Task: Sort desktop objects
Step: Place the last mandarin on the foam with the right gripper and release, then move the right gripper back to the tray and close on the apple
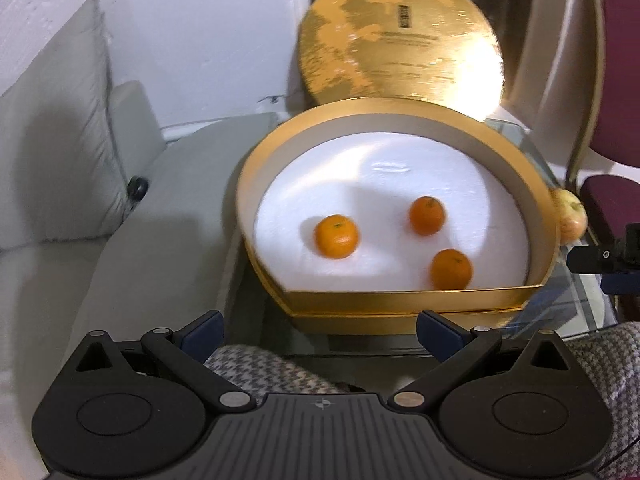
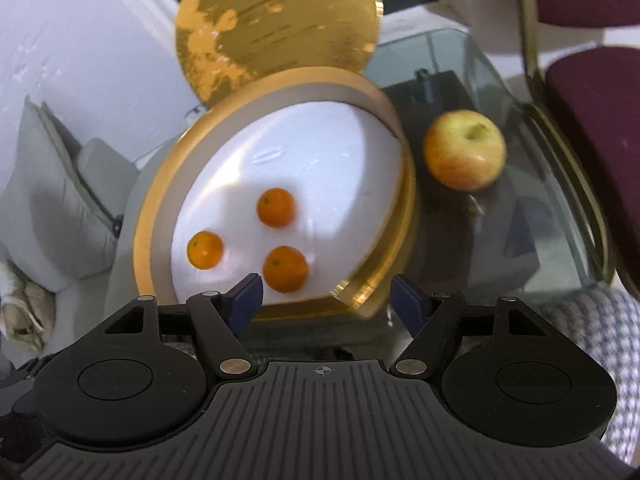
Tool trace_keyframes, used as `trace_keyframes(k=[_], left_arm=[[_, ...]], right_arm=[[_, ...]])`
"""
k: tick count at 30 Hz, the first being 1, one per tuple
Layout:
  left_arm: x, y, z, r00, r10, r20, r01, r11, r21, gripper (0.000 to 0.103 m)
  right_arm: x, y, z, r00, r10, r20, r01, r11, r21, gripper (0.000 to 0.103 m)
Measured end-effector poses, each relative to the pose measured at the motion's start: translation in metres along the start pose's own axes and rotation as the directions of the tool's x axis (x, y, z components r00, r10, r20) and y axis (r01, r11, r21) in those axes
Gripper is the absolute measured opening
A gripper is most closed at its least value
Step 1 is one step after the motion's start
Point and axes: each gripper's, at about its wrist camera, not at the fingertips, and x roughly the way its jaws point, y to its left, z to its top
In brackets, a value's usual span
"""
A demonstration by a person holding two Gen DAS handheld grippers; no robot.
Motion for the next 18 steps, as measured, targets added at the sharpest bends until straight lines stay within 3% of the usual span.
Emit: trace_keyframes(k=[16,18], left_arm=[[-0.007,-0.053,0.010,0.999,-0.042,0.012,0.040,0.990,0.135,0.102],[-0.007,-0.054,0.010,0.999,-0.036,0.008,0.034,0.990,0.138,0.102]], right_arm=[[-0.031,-0.053,-0.010,0.994,-0.078,0.076,0.072,0.994,0.082,0.086],[-0.031,-0.056,-0.011,0.993,-0.084,0.081,0.077,0.993,0.087,0.092]])
